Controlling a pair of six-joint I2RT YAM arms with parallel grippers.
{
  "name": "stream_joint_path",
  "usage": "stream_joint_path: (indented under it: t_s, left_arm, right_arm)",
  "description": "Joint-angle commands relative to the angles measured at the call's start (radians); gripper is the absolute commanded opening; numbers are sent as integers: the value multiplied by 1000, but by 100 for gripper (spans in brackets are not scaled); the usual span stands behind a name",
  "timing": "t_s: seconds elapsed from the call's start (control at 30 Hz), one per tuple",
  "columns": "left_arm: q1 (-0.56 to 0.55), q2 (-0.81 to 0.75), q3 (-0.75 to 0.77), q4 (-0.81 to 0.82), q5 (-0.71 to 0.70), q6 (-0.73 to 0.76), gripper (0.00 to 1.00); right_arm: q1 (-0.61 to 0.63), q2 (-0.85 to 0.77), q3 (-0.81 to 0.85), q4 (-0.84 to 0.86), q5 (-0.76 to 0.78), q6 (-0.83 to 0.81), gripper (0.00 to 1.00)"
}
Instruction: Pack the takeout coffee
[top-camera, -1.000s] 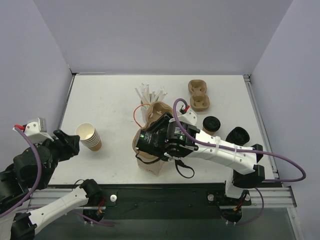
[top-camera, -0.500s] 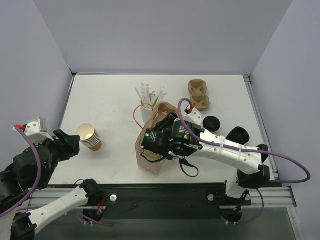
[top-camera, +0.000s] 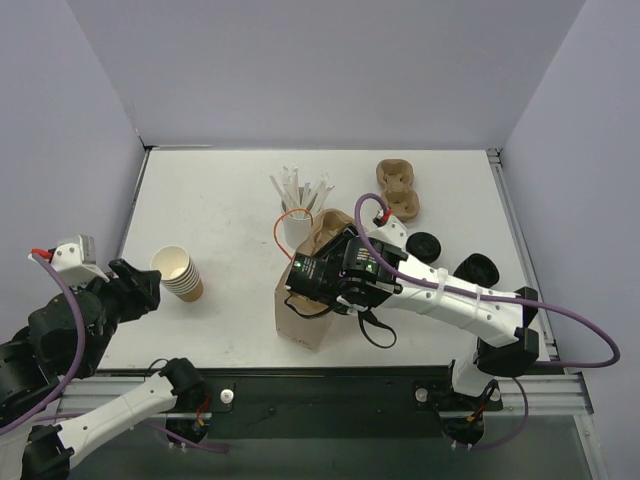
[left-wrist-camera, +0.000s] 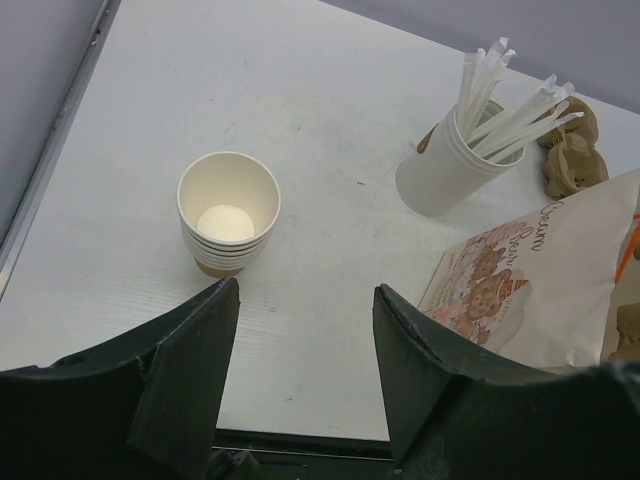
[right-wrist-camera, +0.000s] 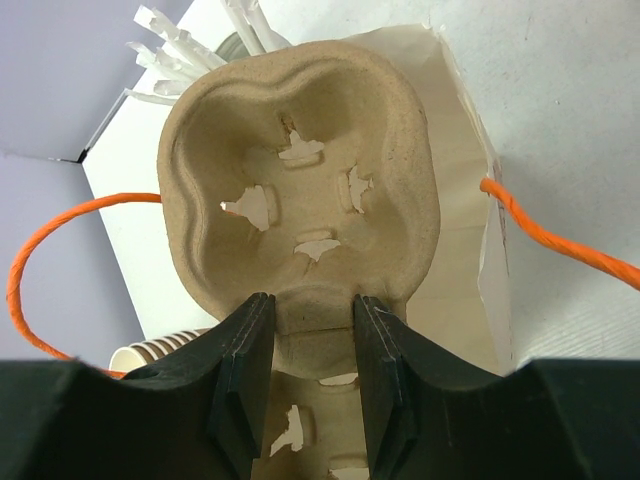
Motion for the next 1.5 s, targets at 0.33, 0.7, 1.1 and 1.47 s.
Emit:
stream_joint_path:
  t_s: [0.33,0.7,1.1,1.47]
  left_arm:
    - [-2,-4,6,50,14,34,66]
    - [-2,-8,17,45,5,43,66]
    - [-2,-13,26,42,2,47,66]
    - [-4,-27,20,31,-16,45,66]
  right_arm:
    - [-63,48,27,-216,5,247,20]
    - [-74,70,47,-216,-10,247,20]
    - [-82,91,55,-216,-28,209,21]
    - [-116,101,92,-216,-13,95,25]
